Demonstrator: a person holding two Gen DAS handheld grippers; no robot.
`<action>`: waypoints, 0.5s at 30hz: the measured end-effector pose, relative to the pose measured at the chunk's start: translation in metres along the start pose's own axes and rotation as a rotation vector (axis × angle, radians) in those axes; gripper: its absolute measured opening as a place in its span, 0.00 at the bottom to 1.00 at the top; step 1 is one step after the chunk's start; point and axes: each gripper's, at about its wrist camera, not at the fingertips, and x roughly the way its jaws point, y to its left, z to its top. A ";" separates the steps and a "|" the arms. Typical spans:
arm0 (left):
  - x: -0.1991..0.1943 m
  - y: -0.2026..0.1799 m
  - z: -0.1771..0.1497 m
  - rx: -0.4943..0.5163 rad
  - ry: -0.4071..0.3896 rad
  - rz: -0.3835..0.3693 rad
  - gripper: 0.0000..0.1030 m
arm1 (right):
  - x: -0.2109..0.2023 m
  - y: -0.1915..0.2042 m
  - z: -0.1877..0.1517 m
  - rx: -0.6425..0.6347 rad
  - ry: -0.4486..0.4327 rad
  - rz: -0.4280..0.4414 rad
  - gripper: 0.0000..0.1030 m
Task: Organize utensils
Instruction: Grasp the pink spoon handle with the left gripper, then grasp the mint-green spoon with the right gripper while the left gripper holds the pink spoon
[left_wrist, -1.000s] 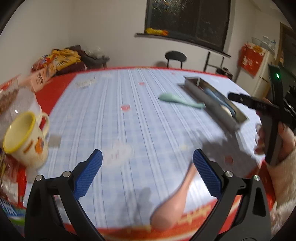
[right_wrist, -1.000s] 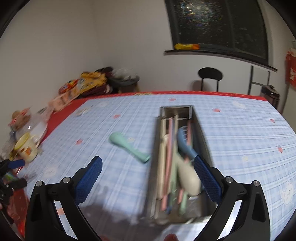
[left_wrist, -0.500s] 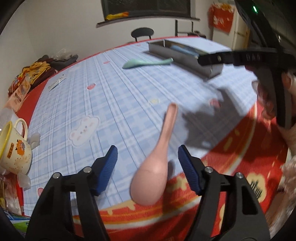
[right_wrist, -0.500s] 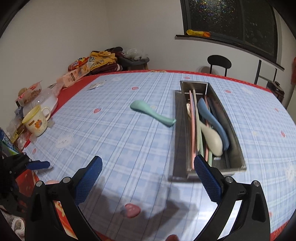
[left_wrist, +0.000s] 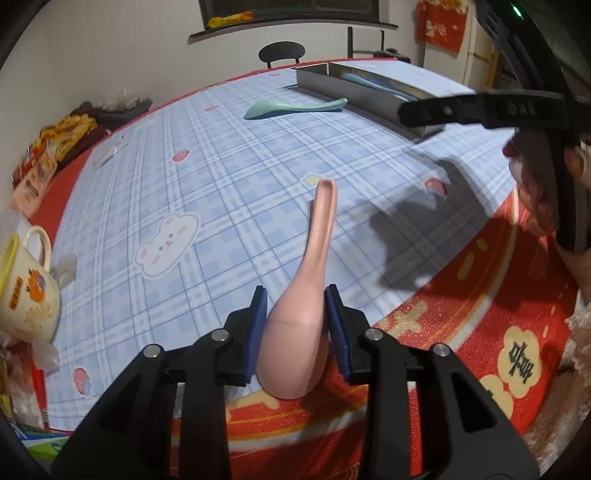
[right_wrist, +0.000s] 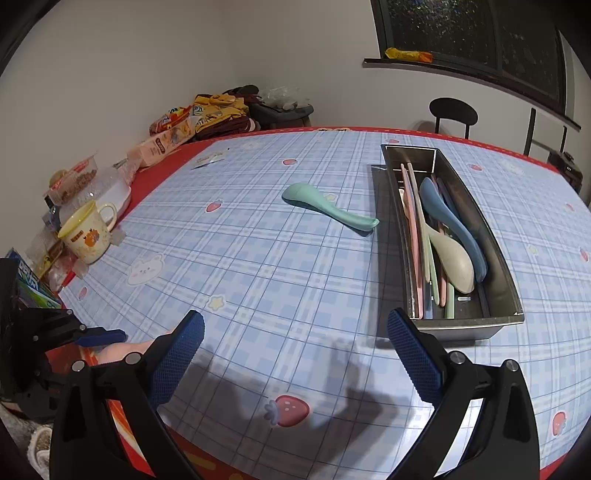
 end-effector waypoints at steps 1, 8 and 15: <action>0.000 0.003 0.001 -0.017 -0.001 -0.012 0.34 | -0.001 -0.001 0.000 0.004 -0.002 0.008 0.91; 0.007 0.054 0.006 -0.304 -0.028 -0.180 0.30 | 0.000 -0.002 0.000 0.008 0.000 0.033 0.81; 0.001 0.073 0.007 -0.395 -0.052 -0.204 0.20 | 0.002 -0.005 0.000 0.016 0.002 0.052 0.80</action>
